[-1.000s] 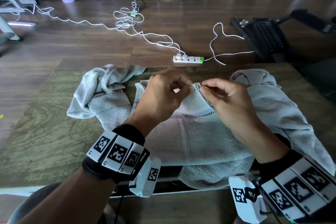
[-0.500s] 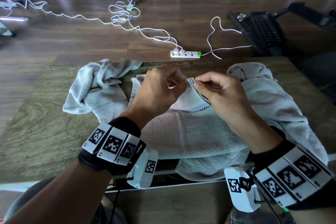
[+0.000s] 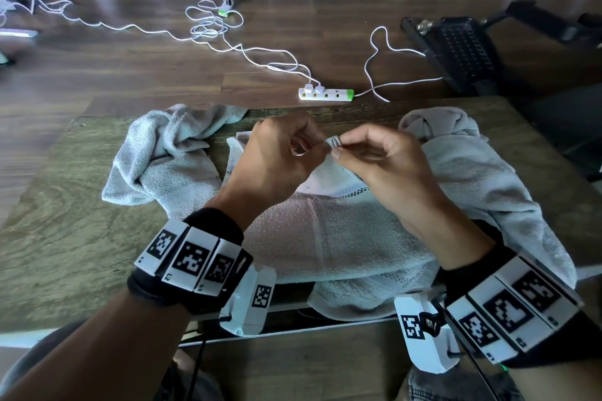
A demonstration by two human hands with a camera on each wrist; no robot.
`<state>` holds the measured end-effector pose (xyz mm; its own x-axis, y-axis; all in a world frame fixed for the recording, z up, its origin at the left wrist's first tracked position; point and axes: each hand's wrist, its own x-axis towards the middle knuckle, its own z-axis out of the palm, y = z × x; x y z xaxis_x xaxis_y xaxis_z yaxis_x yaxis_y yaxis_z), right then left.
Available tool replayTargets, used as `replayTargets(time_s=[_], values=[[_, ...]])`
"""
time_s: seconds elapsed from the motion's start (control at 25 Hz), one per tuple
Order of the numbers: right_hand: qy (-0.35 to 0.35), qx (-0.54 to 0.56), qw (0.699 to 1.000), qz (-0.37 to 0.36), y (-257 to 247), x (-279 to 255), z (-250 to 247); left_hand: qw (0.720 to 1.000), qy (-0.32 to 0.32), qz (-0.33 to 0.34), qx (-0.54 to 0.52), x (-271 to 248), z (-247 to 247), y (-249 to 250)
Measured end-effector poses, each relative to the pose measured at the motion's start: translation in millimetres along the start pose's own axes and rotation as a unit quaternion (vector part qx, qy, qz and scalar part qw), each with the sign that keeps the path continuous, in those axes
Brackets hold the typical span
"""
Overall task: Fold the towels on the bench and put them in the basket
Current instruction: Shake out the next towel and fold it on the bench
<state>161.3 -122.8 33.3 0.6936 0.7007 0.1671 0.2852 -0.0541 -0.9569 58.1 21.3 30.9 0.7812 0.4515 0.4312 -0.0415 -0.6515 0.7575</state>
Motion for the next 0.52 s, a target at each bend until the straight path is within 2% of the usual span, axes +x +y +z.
replayTargets(time_s=[0.36, 0.52], values=[[0.004, -0.015, 1.0, -0.012, 1.9, -0.2, 1.8, 0.999, -0.015, 0.028, -0.018, -1.0, 0.2, 0.2], [0.009, -0.044, 0.998, -0.054, -1.6, -2.4, 3.9, 0.997, -0.063, 0.01, -0.045, -2.8, -4.2, 0.4]])
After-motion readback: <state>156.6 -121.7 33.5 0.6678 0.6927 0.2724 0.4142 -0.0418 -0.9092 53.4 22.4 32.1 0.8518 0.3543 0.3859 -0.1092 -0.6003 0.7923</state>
